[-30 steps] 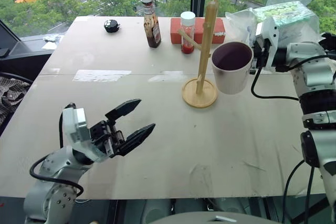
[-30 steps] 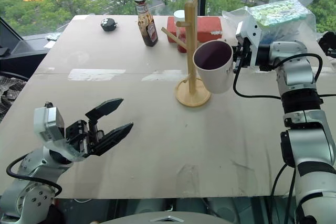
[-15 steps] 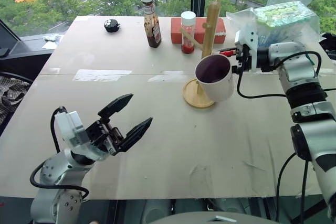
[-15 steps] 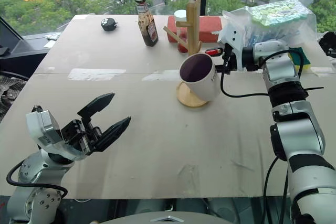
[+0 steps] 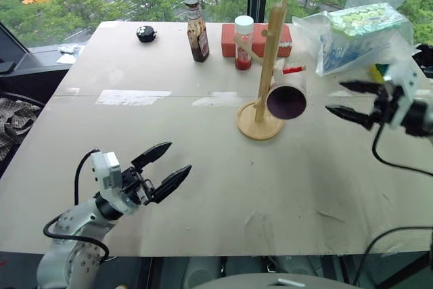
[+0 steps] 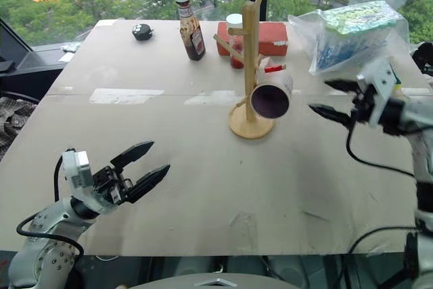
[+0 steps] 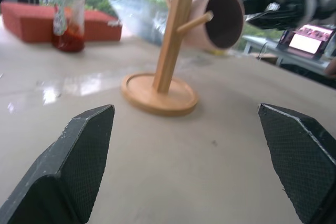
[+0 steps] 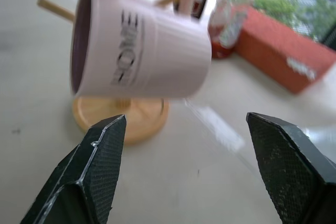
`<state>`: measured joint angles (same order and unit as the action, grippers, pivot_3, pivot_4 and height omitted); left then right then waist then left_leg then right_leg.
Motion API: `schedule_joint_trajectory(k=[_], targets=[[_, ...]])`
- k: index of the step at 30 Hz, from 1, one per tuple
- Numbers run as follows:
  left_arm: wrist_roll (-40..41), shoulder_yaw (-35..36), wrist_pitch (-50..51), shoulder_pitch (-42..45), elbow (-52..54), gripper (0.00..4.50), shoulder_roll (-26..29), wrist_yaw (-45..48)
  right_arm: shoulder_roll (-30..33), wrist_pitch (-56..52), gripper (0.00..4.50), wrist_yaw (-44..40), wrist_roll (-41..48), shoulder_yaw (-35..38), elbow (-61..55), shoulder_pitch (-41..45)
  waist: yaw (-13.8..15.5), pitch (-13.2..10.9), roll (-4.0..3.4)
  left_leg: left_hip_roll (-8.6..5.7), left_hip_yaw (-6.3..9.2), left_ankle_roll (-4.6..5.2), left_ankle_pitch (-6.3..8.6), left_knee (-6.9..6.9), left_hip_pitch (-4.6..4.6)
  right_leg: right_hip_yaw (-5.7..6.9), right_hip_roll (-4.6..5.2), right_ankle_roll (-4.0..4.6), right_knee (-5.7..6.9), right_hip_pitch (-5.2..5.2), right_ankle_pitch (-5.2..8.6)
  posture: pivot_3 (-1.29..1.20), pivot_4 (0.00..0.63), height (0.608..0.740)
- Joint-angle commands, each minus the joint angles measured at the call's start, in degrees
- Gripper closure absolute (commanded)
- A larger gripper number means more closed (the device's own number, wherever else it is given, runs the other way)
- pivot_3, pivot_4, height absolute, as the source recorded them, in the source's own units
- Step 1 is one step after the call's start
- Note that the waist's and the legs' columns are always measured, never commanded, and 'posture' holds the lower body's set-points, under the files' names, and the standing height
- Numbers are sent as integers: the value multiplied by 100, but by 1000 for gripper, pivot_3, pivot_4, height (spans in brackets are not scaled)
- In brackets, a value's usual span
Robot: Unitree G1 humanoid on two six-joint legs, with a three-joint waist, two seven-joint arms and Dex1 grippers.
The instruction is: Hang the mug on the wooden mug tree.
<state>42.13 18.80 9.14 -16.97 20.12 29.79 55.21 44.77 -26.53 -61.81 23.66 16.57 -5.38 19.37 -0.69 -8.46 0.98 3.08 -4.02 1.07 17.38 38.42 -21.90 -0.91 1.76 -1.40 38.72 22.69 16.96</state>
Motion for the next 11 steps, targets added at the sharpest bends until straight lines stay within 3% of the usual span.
schedule_joint_trajectory(k=[1,3,7,11], targets=[[-257,108,106,-15,-119,0,154,-225,-97,-43,561,380,171,940,-789,-1336,17,2,3,-1,-1,0,0,0,0,-1,0,0,1,0,0,0,150,740],[-396,68,162,-37,-207,0,222,-269,-140,225,33,356,22,1050,-966,-2167,26,3,3,-1,4,0,0,-2,0,1,-3,-1,-4,-2,1,0,150,740],[-765,-89,232,-118,-351,0,302,-403,-681,1028,33,625,-119,1015,-894,-3025,-52,3,3,-1,-9,4,2,-2,14,-17,-11,-1,0,-8,0,0,150,740],[-748,-144,403,61,-370,0,360,-415,-1099,1615,33,996,-330,921,-718,-3239,-87,4,5,0,-12,18,10,1,25,-26,-21,-2,13,-11,0,0,150,740]])
